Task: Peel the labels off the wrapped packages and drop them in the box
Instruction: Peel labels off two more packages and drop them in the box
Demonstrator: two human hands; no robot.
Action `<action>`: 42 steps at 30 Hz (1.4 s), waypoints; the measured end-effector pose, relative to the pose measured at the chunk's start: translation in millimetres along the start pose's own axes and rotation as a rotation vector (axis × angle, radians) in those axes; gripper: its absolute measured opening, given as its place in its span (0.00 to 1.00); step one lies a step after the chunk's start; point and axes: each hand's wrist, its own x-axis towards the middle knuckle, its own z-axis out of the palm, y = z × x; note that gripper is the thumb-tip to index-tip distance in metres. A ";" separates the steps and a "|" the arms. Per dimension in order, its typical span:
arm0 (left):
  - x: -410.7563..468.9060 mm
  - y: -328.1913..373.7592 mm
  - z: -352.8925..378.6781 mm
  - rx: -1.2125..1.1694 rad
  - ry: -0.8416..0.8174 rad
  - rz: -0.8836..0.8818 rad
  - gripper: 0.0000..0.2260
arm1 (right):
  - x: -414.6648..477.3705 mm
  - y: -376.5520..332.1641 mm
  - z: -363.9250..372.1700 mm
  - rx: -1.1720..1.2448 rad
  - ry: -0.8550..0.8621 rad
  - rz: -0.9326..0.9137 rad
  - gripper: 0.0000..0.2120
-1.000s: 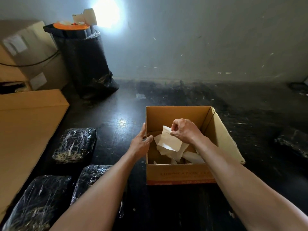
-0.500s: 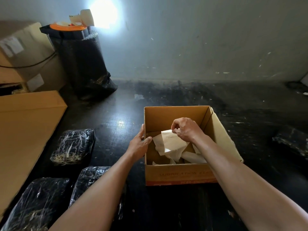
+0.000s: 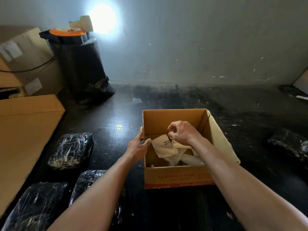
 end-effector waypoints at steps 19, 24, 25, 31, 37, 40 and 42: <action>-17.2 -54.2 -149.7 0.587 0.097 0.032 0.31 | 34.1 -134.8 37.8 -0.117 -0.133 -0.111 0.21; -22.6 -88.6 -208.7 0.665 0.121 0.009 0.27 | 53.8 -193.0 65.1 -0.180 -0.206 -0.129 0.24; -23.4 -96.1 -220.1 0.673 0.116 0.002 0.24 | 57.6 -204.7 71.6 -0.192 -0.224 -0.123 0.24; -17.2 -143.4 -279.9 0.680 0.095 -0.048 0.26 | 80.2 -265.9 118.9 -0.209 -0.328 -0.079 0.23; 0.9 -194.4 -318.1 0.678 0.061 -0.079 0.30 | 100.8 -303.3 171.9 -0.147 -0.386 -0.002 0.24; 12.2 -217.9 -330.7 0.683 0.024 -0.103 0.32 | 109.0 -314.7 197.8 -0.088 -0.424 0.027 0.22; 19.0 -232.3 -334.9 0.715 -0.006 -0.109 0.32 | 112.8 -317.2 215.0 -0.064 -0.457 0.048 0.20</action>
